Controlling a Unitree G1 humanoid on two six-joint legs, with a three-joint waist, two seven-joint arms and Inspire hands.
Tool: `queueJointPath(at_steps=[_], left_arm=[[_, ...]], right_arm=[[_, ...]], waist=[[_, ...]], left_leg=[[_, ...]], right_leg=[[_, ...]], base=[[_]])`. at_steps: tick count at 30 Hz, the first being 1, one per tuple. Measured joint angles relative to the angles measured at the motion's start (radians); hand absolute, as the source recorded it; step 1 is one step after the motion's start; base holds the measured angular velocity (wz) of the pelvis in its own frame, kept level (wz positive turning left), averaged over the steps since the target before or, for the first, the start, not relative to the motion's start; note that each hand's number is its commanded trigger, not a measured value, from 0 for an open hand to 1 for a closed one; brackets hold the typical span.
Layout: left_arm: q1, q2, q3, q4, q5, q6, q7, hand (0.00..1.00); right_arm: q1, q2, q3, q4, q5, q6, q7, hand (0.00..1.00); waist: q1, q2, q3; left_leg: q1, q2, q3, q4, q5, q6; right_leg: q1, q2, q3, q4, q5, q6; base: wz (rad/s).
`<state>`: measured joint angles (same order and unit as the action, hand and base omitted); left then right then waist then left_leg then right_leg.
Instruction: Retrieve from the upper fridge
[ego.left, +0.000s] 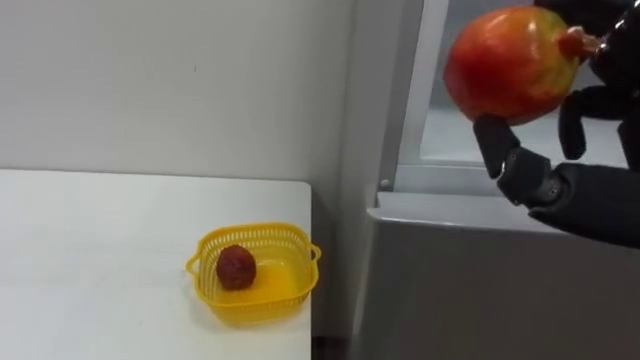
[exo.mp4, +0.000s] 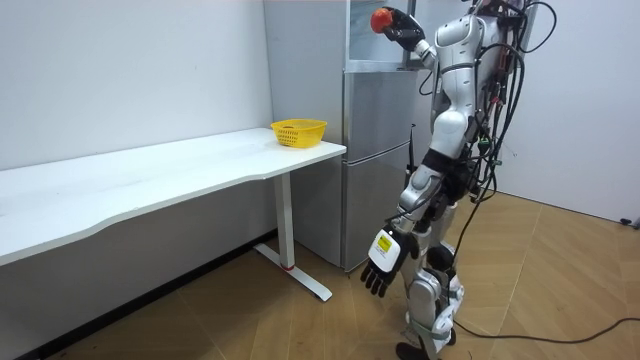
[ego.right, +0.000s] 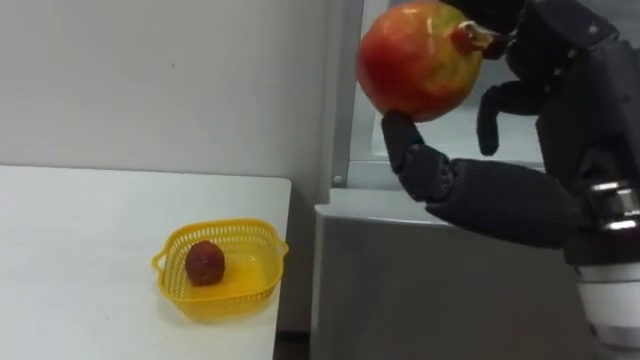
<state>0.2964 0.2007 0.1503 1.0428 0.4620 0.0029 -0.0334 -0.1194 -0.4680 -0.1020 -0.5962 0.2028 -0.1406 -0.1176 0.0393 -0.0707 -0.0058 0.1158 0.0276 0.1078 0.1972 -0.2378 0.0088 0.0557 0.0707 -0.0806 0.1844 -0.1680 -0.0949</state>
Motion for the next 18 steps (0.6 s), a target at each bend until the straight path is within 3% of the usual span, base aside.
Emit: queueJointPath(at_steps=[4, 9, 18], left_arm=[[-0.035, 0.002, -0.034, 0.010, -0.001, -0.002, -0.001, 0.00], [-0.074, 0.009, -0.058, 0.047, -0.002, -0.004, -0.021, 0.00], [-0.096, 0.015, -0.116, 0.056, -0.001, -0.002, -0.026, 0.00]], right_arm=[[0.002, 0.001, 0.101, 0.001, -0.061, -0.001, 0.065, 1.00], [0.001, 0.044, 0.227, -0.003, -0.095, 0.002, 0.175, 1.00], [-0.017, 0.057, 0.358, 0.061, -0.212, 0.011, 0.228, 1.00]], waist=[[0.023, -0.003, 0.0054], [0.067, -0.025, -0.0016], [0.137, -0.050, 0.0127]], left_leg=[[-0.006, -0.001, 0.004, 0.002, -0.001, 0.000], [-0.016, -0.001, -0.008, 0.006, -0.001, 0.000], [-0.020, -0.005, -0.032, 0.008, -0.001, 0.000]], right_leg=[[-0.002, -0.001, -0.001, -0.012, 0.001, -0.002], [0.002, -0.004, -0.024, -0.011, 0.003, -0.001], [0.015, -0.010, -0.058, -0.017, 0.003, 0.000]], base=[[0.02], [0.13], [0.13]])
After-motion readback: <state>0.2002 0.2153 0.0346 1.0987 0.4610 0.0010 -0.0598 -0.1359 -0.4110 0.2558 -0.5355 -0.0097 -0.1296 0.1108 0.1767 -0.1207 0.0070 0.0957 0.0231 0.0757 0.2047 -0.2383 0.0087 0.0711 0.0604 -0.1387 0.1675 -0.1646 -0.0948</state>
